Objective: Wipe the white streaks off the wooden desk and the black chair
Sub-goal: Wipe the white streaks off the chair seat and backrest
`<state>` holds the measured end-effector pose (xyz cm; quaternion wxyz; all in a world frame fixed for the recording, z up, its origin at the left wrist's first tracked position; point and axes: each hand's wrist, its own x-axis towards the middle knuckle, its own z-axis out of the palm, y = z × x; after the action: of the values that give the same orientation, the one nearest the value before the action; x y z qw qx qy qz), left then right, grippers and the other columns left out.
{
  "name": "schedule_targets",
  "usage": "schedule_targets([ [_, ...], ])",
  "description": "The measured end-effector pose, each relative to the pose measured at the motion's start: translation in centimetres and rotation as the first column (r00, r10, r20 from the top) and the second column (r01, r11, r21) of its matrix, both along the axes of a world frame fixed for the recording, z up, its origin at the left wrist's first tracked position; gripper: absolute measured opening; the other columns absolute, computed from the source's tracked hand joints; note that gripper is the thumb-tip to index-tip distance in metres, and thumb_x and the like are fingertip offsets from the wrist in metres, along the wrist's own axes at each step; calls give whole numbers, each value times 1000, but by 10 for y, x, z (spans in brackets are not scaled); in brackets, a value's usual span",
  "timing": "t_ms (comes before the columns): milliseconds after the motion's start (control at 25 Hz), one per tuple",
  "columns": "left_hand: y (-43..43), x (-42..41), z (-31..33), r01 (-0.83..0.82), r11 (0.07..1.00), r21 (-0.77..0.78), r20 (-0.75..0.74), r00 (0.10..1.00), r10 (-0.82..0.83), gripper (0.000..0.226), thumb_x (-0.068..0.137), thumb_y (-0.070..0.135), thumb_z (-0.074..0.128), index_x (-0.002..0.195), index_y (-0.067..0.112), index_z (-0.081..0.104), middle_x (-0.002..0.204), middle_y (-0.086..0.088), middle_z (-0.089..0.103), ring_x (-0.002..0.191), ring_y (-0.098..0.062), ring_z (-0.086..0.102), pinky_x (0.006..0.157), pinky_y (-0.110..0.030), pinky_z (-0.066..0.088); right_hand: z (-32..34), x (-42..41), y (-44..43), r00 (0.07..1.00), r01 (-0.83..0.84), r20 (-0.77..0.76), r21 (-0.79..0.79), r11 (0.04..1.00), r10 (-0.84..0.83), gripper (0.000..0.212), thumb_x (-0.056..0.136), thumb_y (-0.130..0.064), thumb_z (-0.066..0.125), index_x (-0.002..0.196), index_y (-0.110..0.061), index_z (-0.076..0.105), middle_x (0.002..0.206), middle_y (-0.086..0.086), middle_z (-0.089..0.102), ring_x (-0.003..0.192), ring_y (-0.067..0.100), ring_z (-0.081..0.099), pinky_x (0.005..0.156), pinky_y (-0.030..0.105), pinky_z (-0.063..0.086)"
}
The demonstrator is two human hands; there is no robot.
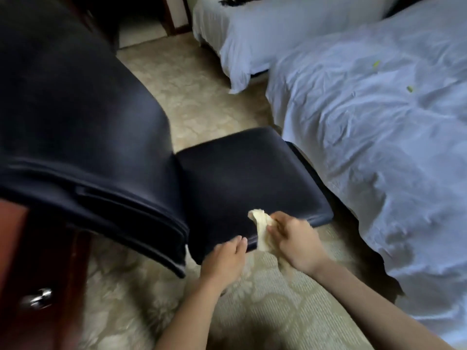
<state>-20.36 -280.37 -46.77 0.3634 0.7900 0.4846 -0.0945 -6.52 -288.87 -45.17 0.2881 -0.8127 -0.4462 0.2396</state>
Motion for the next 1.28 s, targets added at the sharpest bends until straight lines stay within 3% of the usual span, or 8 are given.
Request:
schedule_targets([
  [200, 1, -58, 206, -121, 921, 371, 284, 959, 12, 38, 100, 40, 38, 128, 26, 59, 131, 13, 58, 121, -6, 51, 101, -22, 38, 154, -39, 13, 960, -267, -49, 113, 957, 274, 9, 91, -24, 53, 99, -25, 55, 97, -9, 56, 87, 14, 56, 79, 38, 47],
  [440, 33, -145, 339, -240, 635, 734, 236, 967, 94, 42, 95, 33, 46, 131, 14, 56, 149, -9, 39, 138, -26, 35, 115, -34, 23, 267, -87, 59, 872, -406, -126, 353, 843, 473, 13, 90, -7, 55, 102, -9, 59, 119, -7, 48, 109, 7, 48, 83, 0, 28],
  [600, 50, -165, 363, -524, 722, 452, 372, 846, 382, 46, 101, 34, 39, 145, 21, 37, 157, 0, 20, 145, -15, 14, 116, -29, 12, 295, -143, 81, 847, -302, -284, 438, 847, 449, 10, 91, -11, 55, 100, -14, 59, 111, -6, 55, 114, 13, 51, 94, 24, 38],
  [720, 65, -159, 350, -757, 654, -12, 644, 494, 584, 36, 103, 37, 29, 130, 24, 51, 138, 7, 47, 133, -13, 34, 105, -16, 25, 295, -178, 89, 821, -224, -395, 440, 869, 412, 6, 90, -13, 57, 94, -18, 58, 106, -12, 54, 117, 10, 49, 98, 28, 38],
  [800, 77, -156, 337, -749, 586, -309, 644, 289, 708, 52, 101, 48, 26, 140, 19, 44, 144, 4, 44, 134, -16, 38, 112, -27, 26, 291, -192, 96, 809, -199, -431, 439, 876, 399, 7, 89, -12, 58, 95, -11, 61, 100, -19, 52, 123, 1, 41, 97, 19, 32],
  [960, 98, -155, 326, -744, 474, -472, 612, 111, 783, 60, 99, 55, 24, 133, 16, 54, 130, -4, 60, 117, -20, 56, 106, -42, 40, 283, -194, 112, 756, -198, -520, 396, 897, 397, 8, 89, -10, 57, 96, -9, 61, 121, -14, 55, 129, -7, 33, 100, 21, 32],
  [1120, 87, -152, 322, -778, 457, -431, 619, 114, 777, 50, 99, 53, 29, 119, 23, 63, 113, -3, 67, 106, -20, 62, 100, -43, 45, 287, -191, 124, 736, -211, -527, 418, 884, 425, 7, 89, -9, 57, 92, -12, 62, 107, -25, 56, 132, -8, 30, 103, 25, 36],
  [1280, 75, -151, 330, -784, 459, -417, 616, 127, 777, 41, 98, 49, 36, 100, 20, 67, 99, -7, 70, 96, -23, 66, 96, -44, 48, 294, -193, 124, 757, -275, -451, 435, 857, 472, 5, 89, -6, 57, 86, -7, 61, 90, 12, 67, 115, -28, 32, 105, 22, 34],
])
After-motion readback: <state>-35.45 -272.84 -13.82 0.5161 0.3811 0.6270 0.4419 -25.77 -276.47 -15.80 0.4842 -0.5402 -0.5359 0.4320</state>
